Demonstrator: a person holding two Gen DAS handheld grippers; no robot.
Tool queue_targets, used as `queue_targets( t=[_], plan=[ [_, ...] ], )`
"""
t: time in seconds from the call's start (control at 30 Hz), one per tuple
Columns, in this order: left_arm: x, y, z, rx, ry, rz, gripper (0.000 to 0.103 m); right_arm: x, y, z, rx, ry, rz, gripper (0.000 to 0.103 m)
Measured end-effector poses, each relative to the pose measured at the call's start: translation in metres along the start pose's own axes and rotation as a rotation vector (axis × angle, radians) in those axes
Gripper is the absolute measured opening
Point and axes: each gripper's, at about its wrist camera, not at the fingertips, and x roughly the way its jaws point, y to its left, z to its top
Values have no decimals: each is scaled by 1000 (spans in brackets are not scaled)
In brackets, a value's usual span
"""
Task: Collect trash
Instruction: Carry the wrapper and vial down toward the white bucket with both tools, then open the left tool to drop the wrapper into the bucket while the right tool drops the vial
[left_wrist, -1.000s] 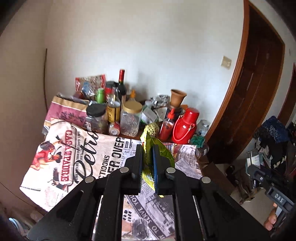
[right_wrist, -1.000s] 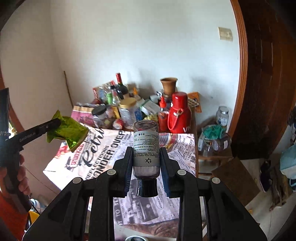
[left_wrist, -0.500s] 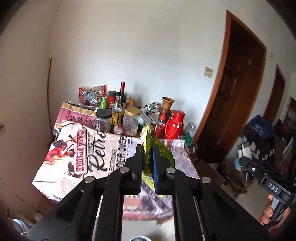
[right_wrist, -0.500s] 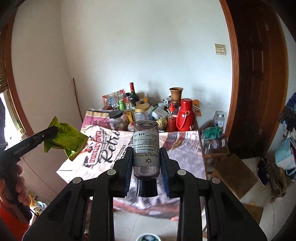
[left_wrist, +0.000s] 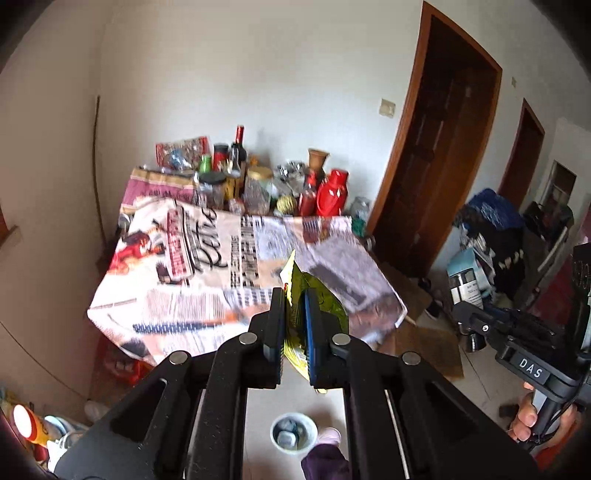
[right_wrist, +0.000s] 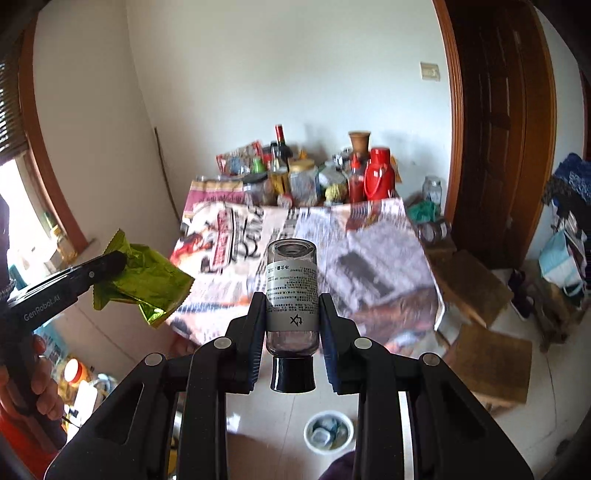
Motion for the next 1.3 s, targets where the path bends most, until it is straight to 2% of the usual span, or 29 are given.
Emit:
queue_targets(
  t=[0.2, 0.43, 0.8, 1.07, 1.3],
  plan=[
    [5, -3, -28, -6, 74, -19, 8, 5, 1, -23, 7, 84, -13, 25],
    [46, -11, -67, -36, 210, -6, 8, 35, -20, -56, 23, 209, -10, 26],
    [158, -34, -142, -63, 417, 31, 8, 103, -71, -116, 26, 380, 14, 26],
    [244, -31, -226, -101, 562, 67, 8, 172, -109, -174, 36, 509, 40, 26],
    [307, -10, -302, -151, 672, 104, 8, 239, -126, -231, 48, 598, 71, 26]
  ],
)
